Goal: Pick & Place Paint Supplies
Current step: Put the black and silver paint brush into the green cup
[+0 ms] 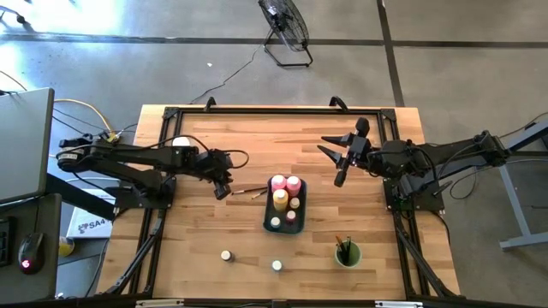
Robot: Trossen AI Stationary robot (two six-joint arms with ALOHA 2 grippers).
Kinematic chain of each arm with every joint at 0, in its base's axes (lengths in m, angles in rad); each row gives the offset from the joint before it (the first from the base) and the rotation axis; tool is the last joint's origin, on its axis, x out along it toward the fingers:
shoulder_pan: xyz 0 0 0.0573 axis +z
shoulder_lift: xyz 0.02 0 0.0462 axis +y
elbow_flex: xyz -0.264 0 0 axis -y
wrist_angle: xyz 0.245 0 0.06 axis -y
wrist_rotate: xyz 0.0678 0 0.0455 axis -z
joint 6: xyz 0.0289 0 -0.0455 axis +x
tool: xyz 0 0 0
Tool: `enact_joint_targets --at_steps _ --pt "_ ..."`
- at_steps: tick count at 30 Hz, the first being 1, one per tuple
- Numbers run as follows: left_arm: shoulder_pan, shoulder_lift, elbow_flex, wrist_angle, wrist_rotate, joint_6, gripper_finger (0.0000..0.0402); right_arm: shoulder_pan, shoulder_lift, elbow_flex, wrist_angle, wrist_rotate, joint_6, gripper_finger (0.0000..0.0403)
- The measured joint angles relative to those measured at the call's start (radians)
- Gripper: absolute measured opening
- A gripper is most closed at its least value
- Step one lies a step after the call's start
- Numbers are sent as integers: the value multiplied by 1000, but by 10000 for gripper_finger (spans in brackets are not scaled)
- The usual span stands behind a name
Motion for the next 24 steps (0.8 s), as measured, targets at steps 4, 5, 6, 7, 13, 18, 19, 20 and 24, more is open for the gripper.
enact_joint_targets --at_steps 4,5,6,7,13,18,19,20,24 --pt "0 49 0 35 15 37 156 0 0 0 -1 0 0 107" --pt "0 64 0 51 17 43 163 0 0 0 -3 0 0 107" --pt "0 84 2 64 22 45 169 0 0 0 -7 0 0 107" --pt "0 101 2 63 28 45 172 0 0 0 -8 0 0 107" --pt "0 193 1 69 52 45 175 0 0 0 -16 0 0 107" --pt "0 253 1 70 96 43 175 0 0 0 -17 0 0 107" --pt "0 261 1 68 109 40 175 0 0 0 -17 0 0 107" --pt "0 268 1 72 121 37 175 0 0 0 -18 0 0 107" --pt "0 293 1 71 153 36 175 0 0 0 -23 0 0 107"
